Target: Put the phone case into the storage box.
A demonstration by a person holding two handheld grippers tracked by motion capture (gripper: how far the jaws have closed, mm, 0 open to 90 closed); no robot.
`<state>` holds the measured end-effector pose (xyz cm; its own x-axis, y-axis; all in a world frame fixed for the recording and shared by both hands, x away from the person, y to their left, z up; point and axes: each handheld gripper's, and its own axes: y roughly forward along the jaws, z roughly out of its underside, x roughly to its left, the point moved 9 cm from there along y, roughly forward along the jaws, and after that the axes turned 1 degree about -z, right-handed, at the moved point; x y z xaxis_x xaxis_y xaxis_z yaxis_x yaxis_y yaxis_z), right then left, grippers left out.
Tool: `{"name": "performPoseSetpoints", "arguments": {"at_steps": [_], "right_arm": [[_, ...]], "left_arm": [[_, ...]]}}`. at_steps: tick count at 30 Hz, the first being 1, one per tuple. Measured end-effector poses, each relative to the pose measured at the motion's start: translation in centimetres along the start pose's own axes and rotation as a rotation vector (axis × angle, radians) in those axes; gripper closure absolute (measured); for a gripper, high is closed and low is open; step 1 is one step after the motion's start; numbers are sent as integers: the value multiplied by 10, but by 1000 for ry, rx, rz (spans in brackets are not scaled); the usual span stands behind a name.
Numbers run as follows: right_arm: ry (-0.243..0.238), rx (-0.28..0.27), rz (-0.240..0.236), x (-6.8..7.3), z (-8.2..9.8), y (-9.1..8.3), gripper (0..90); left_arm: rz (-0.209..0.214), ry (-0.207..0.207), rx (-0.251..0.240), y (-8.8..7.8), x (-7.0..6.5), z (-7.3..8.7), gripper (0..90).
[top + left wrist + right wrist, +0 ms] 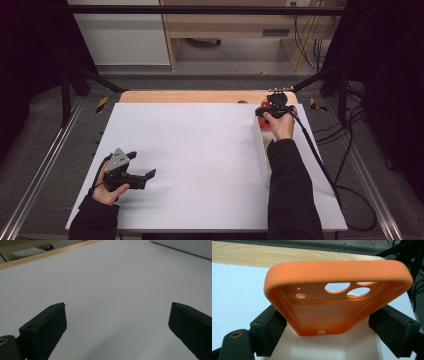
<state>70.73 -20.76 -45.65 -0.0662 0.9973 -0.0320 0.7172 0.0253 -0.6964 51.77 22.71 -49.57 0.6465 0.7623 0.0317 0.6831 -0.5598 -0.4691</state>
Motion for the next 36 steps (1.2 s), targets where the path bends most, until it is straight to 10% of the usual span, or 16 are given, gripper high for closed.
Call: {"name": "performPoseSetpoints", "arguments": {"at_steps": [36], "right_arm": [[-30,-66,-53,1,-8,-13,5]], "left_arm": [[6,11,5,1,-3,0,12]]}}
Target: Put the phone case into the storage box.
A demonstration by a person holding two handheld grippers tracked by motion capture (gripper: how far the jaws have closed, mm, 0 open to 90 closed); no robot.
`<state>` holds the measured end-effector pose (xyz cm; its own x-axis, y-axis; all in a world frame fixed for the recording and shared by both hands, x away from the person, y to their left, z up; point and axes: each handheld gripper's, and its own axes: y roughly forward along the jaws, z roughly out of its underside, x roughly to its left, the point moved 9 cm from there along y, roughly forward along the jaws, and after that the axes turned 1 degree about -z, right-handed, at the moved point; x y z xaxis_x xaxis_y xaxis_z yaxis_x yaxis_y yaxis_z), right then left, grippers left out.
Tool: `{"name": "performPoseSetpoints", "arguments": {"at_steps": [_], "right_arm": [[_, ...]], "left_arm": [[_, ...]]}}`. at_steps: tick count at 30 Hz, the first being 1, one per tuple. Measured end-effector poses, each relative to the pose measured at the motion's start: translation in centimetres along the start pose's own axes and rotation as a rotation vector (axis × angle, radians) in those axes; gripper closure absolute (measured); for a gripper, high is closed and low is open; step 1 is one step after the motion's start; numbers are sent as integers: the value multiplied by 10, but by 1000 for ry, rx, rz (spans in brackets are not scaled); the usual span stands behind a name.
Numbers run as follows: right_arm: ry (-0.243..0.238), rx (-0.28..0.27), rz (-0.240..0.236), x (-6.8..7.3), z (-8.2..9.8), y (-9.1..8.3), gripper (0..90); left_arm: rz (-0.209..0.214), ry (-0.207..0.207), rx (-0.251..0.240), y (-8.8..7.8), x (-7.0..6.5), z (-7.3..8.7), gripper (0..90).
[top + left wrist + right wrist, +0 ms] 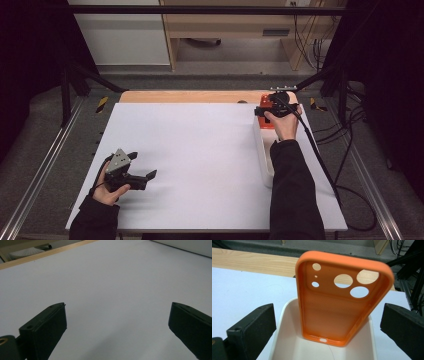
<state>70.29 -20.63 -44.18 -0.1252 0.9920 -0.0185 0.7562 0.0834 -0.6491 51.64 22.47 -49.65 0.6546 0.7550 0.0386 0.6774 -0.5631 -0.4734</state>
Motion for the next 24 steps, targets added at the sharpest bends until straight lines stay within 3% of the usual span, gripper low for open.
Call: {"name": "performPoseSetpoints", "arguments": {"at_steps": [9,16,24], "right_arm": [[-29,-49,-78,8,-4,-25,5],[-48,-124,-154,20,-6,-53,5],[-133,-208,-271,40,0,-88,6]], "left_arm": [[-1,2,-6,-1,-1,-2,12],[-1,-1,-8,-1,-1,-2,12],[2,2,-10,-2,-2,-3,12]]}}
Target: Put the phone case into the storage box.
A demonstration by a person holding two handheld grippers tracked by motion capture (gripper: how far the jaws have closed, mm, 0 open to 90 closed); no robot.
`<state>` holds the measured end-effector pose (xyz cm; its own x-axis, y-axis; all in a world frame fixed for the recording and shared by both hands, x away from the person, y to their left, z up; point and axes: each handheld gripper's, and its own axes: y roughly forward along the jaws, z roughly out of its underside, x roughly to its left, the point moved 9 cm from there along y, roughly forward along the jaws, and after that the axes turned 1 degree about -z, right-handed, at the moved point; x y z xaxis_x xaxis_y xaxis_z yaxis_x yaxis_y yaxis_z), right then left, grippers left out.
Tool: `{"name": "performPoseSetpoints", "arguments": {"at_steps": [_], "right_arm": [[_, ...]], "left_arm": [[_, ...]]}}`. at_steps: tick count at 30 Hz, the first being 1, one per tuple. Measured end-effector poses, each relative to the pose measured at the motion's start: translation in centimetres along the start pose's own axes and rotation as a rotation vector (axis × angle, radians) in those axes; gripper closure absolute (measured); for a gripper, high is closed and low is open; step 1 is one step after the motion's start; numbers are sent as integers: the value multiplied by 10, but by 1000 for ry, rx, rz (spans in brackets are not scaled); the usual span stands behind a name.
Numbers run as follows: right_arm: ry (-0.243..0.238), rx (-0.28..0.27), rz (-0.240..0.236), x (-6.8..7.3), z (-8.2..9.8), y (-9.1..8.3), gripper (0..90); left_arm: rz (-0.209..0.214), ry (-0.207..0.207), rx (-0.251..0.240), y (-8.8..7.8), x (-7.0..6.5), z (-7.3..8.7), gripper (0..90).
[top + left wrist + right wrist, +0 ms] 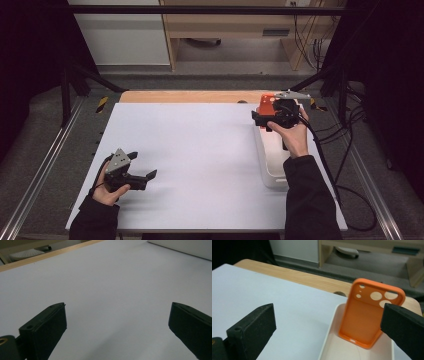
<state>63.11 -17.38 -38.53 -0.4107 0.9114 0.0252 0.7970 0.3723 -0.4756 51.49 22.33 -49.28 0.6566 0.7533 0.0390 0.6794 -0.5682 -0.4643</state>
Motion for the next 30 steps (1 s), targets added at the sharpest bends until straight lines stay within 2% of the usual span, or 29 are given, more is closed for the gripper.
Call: {"name": "performPoseSetpoints", "arguments": {"at_steps": [2,6,12,19,22,27,30], "right_arm": [[-20,-33,-32,7,0,-9,12],[-61,-65,-101,20,4,-25,8],[-106,-103,-170,34,21,-48,11],[-131,-155,-246,36,45,-71,5],[-134,-168,-266,33,57,-76,4],[-136,-184,-332,31,77,-85,4],[-158,-189,-340,29,89,-88,4]], "left_arm": [[2,-1,-3,0,0,-1,11],[8,-3,-8,-1,-1,-1,9],[12,-10,-17,-2,-2,-3,7],[25,-17,-37,-4,-3,-6,4],[29,-11,-42,-5,-4,-7,4],[46,-13,-51,-5,-6,-8,0],[49,-10,-59,-6,-7,-9,0]]}}
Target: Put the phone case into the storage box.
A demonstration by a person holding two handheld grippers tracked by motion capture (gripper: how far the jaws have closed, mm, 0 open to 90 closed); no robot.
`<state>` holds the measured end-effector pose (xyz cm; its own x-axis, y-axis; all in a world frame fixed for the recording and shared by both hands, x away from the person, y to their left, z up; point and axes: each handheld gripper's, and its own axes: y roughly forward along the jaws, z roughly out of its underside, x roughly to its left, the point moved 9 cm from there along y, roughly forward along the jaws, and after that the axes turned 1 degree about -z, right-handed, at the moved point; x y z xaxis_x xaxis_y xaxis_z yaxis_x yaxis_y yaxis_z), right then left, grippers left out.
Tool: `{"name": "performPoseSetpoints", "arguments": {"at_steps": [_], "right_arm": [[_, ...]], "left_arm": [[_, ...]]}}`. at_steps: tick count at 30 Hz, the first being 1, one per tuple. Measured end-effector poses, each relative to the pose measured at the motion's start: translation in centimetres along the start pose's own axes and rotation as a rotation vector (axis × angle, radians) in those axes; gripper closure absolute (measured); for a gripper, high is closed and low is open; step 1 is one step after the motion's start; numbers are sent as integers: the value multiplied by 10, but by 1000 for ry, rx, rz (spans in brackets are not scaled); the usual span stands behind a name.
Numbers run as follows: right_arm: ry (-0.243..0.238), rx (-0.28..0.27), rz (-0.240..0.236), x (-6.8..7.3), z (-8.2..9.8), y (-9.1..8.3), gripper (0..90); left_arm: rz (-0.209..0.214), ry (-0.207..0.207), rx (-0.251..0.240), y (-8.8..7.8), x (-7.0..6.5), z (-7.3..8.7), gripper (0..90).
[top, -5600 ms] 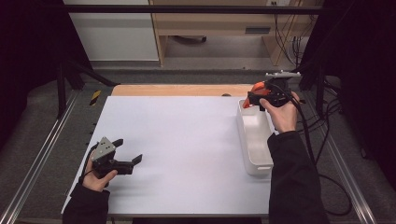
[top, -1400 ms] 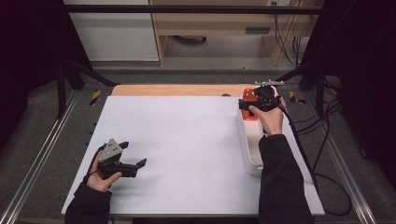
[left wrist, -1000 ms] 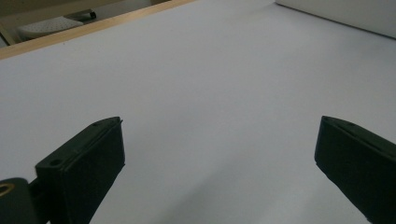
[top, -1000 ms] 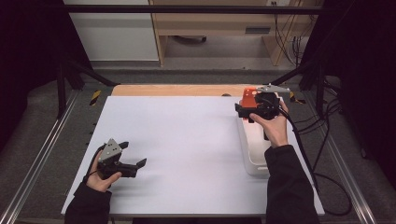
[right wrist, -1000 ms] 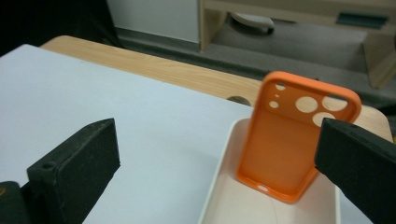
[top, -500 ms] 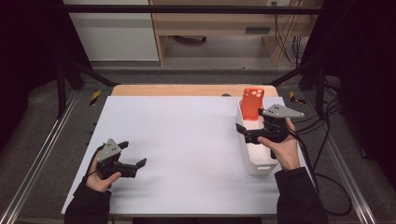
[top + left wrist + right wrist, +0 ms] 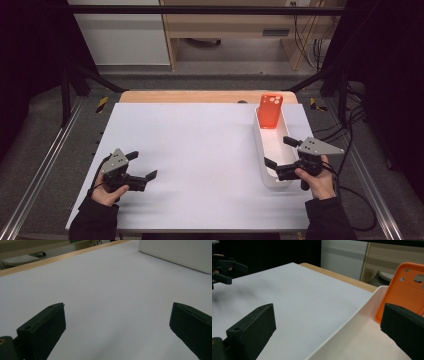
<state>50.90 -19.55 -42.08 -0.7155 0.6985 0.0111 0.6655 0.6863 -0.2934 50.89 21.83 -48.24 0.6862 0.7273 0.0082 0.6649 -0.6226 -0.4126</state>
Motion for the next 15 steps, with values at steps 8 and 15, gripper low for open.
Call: {"name": "performPoseSetpoints", "arguments": {"at_steps": [8,15], "right_arm": [[21,-11,31,-7,25,-16,3],[38,-35,52,-15,32,-28,3]], "left_arm": [[12,2,-23,-3,-3,-4,0],[17,1,-40,-5,-2,-8,0]]}}
